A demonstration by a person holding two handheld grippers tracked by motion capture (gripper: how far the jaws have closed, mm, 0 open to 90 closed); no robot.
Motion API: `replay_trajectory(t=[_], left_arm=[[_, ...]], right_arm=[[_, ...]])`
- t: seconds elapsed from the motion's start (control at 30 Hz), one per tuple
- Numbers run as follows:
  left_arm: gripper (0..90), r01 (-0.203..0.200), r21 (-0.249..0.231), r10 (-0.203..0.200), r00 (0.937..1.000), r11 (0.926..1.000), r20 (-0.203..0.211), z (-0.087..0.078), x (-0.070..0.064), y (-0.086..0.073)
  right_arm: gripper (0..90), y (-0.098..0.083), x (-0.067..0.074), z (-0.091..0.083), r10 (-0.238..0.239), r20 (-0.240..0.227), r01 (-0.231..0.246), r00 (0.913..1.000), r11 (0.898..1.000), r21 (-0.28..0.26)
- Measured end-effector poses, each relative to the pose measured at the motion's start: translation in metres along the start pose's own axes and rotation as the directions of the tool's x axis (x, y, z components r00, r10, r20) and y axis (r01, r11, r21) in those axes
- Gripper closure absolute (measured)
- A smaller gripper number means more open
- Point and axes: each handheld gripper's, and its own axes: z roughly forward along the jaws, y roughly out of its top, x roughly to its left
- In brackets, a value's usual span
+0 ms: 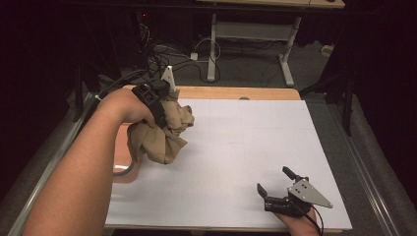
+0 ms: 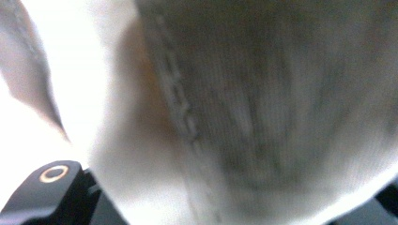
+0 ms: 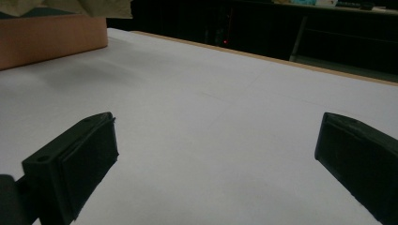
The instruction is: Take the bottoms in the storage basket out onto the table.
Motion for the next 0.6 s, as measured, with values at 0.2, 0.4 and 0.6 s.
replay_trajectory(t=[0.2, 0.4, 0.6], left_arm=[[62.6, -0.027, -0.008, 0.027, 0.9995, 0.9996, 0.017, 0.009, -0.010, 0.012], [62.5, -0.036, -0.019, 0.036, 0.9992, 0.9992, 0.017, 0.016, -0.016, 0.020], [62.5, -0.054, -0.052, 0.056, 0.9977, 0.9972, 0.037, 0.022, -0.021, 0.027]], right_arm=[[0.5, 0.000, -0.002, -0.001, 0.000, 0.002, 0.000, 1.0000, 1.000, 0.003], [0.5, -0.001, -0.002, -0.001, 0.001, 0.002, -0.001, 1.0000, 1.000, 0.001], [0.5, -0.001, -0.002, -0.001, 0.003, 0.004, -0.003, 1.0000, 1.000, 0.002]])
